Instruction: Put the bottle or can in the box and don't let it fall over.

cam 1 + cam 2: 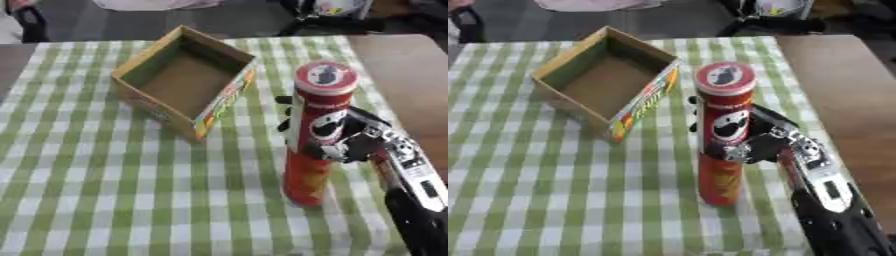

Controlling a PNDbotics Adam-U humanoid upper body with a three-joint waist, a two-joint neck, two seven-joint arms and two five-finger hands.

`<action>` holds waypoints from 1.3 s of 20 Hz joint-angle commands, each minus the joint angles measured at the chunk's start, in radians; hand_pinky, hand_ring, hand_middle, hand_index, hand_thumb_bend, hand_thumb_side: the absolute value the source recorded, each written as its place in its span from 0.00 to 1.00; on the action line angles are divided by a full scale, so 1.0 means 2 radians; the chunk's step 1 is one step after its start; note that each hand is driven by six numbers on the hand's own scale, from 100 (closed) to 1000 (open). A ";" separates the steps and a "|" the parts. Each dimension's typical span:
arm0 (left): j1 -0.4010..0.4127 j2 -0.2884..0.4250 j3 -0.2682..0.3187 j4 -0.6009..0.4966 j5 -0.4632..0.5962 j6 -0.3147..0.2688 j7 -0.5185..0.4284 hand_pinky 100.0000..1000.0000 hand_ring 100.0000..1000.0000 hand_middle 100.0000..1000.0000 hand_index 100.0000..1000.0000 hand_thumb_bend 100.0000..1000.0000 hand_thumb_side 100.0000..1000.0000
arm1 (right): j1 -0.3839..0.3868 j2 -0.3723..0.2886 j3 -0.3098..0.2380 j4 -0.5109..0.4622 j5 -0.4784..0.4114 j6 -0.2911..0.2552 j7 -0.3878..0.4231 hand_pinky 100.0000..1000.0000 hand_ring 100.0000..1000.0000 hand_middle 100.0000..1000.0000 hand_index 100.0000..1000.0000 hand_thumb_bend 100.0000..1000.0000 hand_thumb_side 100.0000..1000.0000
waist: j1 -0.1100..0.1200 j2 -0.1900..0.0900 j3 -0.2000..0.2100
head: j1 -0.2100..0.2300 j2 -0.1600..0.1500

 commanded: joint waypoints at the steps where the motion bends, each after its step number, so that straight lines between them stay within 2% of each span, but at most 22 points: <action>1: -0.005 0.007 0.003 -0.005 -0.002 -0.001 -0.001 1.00 1.00 1.00 0.77 0.10 0.75 | -0.007 -0.003 -0.002 -0.003 -0.017 0.001 -0.014 0.31 0.59 1.00 0.46 0.10 0.00 | 0.001 -0.004 0.000 | -0.002 -0.007; 3: -0.005 0.007 0.003 -0.005 -0.001 -0.001 -0.001 1.00 1.00 1.00 0.77 0.10 0.75 | -0.007 -0.003 -0.002 -0.003 -0.024 0.001 -0.025 0.26 0.53 1.00 0.41 0.16 0.00 | 0.001 -0.004 0.000 | -0.002 -0.007; 4: -0.005 0.007 0.003 -0.005 -0.001 -0.001 -0.001 1.00 1.00 1.00 0.77 0.10 0.75 | -0.007 -0.003 -0.002 -0.003 -0.028 0.001 -0.030 0.23 0.45 0.95 0.39 0.22 0.00 | 0.001 -0.003 0.000 | -0.002 -0.007; 6: -0.005 0.007 0.003 -0.005 -0.001 -0.002 -0.001 1.00 1.00 1.00 0.77 0.10 0.75 | -0.007 -0.003 -0.001 -0.004 -0.034 -0.001 -0.040 0.21 0.41 0.92 0.36 0.24 0.00 | 0.001 -0.004 0.000 | -0.001 -0.007; 13: -0.005 0.007 0.004 -0.006 0.000 -0.002 -0.001 1.00 1.00 1.00 0.76 0.10 0.74 | -0.010 -0.005 -0.002 -0.010 -0.035 -0.015 -0.057 0.16 0.35 0.83 0.21 0.28 0.00 | 0.001 -0.004 0.000 | -0.001 -0.008; 21: -0.005 0.007 0.004 -0.006 0.000 -0.002 0.000 1.00 1.00 1.00 0.76 0.10 0.74 | -0.015 -0.009 -0.007 -0.015 -0.010 -0.061 -0.091 0.13 0.32 0.77 0.20 0.32 0.00 | 0.001 -0.005 -0.001 | 0.000 -0.007; 26: -0.005 0.007 0.003 -0.006 0.000 -0.002 -0.001 1.00 1.00 1.00 0.76 0.10 0.74 | -0.022 -0.012 -0.008 -0.012 -0.005 -0.078 -0.105 0.14 0.33 0.76 0.20 0.31 0.00 | 0.001 -0.005 -0.001 | 0.000 -0.007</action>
